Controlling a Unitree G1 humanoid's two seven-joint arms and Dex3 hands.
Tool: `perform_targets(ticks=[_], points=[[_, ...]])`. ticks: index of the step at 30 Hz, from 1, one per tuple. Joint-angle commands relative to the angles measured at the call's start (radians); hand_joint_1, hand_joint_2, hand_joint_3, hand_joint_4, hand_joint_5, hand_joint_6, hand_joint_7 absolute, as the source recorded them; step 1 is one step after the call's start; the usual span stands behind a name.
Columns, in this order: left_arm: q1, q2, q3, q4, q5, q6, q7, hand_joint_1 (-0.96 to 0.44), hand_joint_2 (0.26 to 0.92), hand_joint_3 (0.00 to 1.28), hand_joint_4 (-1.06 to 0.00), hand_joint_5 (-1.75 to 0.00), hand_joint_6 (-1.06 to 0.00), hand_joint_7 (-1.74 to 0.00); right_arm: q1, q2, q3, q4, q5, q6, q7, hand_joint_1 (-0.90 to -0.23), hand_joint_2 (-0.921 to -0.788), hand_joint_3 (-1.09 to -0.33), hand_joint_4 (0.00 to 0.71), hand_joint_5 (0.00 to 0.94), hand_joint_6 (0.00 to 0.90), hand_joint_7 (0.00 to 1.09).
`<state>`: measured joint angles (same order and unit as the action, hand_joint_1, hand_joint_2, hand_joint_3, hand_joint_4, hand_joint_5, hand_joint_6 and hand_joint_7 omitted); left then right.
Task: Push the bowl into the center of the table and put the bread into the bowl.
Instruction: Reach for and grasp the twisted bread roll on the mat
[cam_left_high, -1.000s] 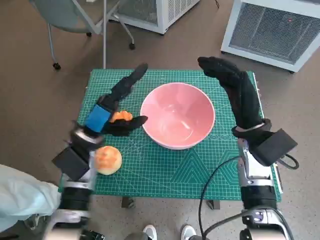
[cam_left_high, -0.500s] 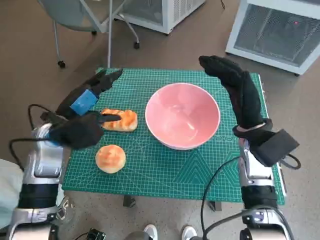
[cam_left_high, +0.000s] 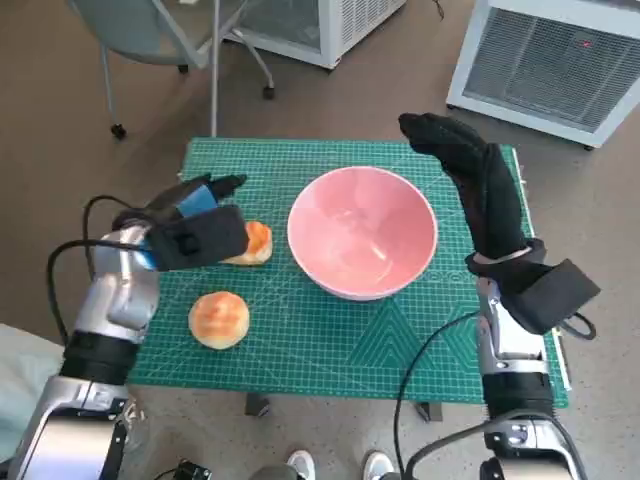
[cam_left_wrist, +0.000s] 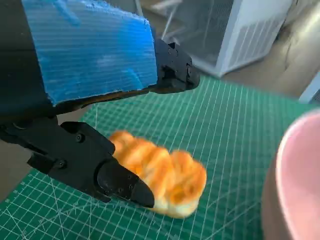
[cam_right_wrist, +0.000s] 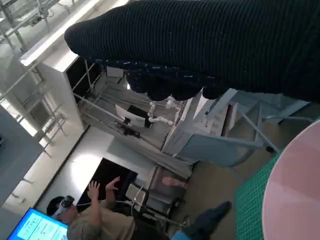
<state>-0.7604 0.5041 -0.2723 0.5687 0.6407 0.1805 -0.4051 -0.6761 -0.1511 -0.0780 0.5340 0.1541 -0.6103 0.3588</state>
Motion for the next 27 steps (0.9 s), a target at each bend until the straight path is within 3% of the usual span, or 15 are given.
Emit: perform_targets(ticks=[1,16,21,22,23,24,25,27], points=[[-0.041,-0.013,-0.056,0.063,0.031,0.007,0.008,-0.06,0.722,0.0,-0.11,-0.01,-0.31,0.0,0.029,0.001,-0.003,0.012,0.002,0.004,0.001,-0.692,-0.921,-0.776,0.179,0.0,0.004,0.52],[-0.118,-0.098,-0.164,0.275,0.066,0.032,0.061,-0.04,0.729,0.0,-0.17,-0.01,-0.37,-0.02,0.037,0.008,-0.002,0.004,-0.008,0.003,-0.014,-0.666,-0.921,-0.782,0.179,0.001,0.001,0.53],[-0.15,-0.132,-0.186,0.393,0.069,0.016,0.113,0.02,0.753,0.01,-0.3,-0.04,-0.46,-0.04,0.039,0.016,0.001,0.015,-0.009,-0.006,-0.016,-0.672,-0.921,-0.779,0.18,0.001,0.003,0.53],[-0.156,-0.137,-0.191,0.421,0.071,0.008,0.128,0.15,0.814,0.03,-0.44,-0.46,-0.53,-0.05,0.04,0.018,0.001,0.018,-0.009,-0.008,-0.016,-0.674,-0.921,-0.778,0.18,0.001,0.003,0.53],[-0.162,-0.14,-0.196,0.443,0.071,0.0,0.14,0.23,0.84,0.04,-0.55,-0.71,-0.62,-0.09,0.04,0.019,0.002,0.021,-0.008,-0.01,-0.015,-0.674,-0.921,-0.777,0.181,0.002,0.003,0.53],[-0.167,-0.143,-0.2,0.471,0.072,-0.011,0.157,0.26,0.85,0.05,-0.59,-0.8,-0.65,-0.1,0.04,0.02,0.001,0.025,-0.007,-0.013,-0.014,-0.674,-0.921,-0.777,0.181,0.002,0.003,0.53],[-0.173,-0.145,-0.204,0.494,0.071,-0.021,0.17,0.17,0.871,0.04,-0.67,-0.94,-0.66,-0.41,0.041,0.02,0.001,0.027,-0.006,-0.015,-0.013,-0.673,-0.921,-0.776,0.182,0.002,0.003,0.53],[-0.183,-0.148,-0.213,0.536,0.073,-0.044,0.2,0.07,0.89,0.03,-0.74,-1.07,-0.68,-0.75,0.041,0.021,0.0,0.031,-0.004,-0.019,-0.011,-0.671,-0.921,-0.775,0.183,0.003,0.003,0.53]])
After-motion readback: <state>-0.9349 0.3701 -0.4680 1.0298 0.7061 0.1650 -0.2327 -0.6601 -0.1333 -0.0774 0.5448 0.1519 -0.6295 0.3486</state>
